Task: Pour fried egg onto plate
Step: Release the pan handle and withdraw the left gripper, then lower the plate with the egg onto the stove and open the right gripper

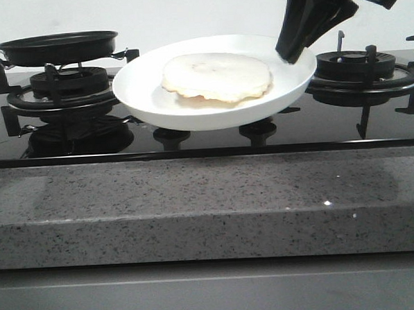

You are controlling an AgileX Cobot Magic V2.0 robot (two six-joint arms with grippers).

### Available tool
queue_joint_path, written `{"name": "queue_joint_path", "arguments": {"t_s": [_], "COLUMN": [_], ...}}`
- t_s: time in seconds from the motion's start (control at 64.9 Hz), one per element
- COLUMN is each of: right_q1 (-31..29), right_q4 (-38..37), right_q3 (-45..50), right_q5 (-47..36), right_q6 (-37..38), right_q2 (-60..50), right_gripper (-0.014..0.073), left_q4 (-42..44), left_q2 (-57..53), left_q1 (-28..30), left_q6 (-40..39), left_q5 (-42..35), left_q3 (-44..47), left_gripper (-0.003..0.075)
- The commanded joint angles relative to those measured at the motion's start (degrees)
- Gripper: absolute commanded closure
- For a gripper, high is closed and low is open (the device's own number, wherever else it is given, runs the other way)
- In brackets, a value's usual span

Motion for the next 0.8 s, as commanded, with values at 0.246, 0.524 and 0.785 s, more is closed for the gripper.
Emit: {"name": "queue_joint_path", "arguments": {"t_s": [0.246,0.524,0.785], "right_q1": [-5.08,-5.95,-6.06], "right_q4": [3.36,4.38,4.38], "right_q3": [-15.33,-29.10,-32.99], "right_q5": [1.06,0.96,2.72], "right_q6": [4.07,5.08,5.08], "right_q2": [4.44,15.39,22.95], "right_gripper": [0.0655,0.0655,0.0654], "left_q4": [-0.44,-0.44,-0.44], "left_q2": [0.54,0.54,0.54], "left_q1": [-0.45,-0.45,-0.45], "left_q6": [-0.42,-0.42,-0.42], "left_q5": [-5.26,-5.26,-5.26], "left_q3": [-1.32,-1.23,-1.23], "left_gripper": [0.0739,0.0739,0.0739]}}
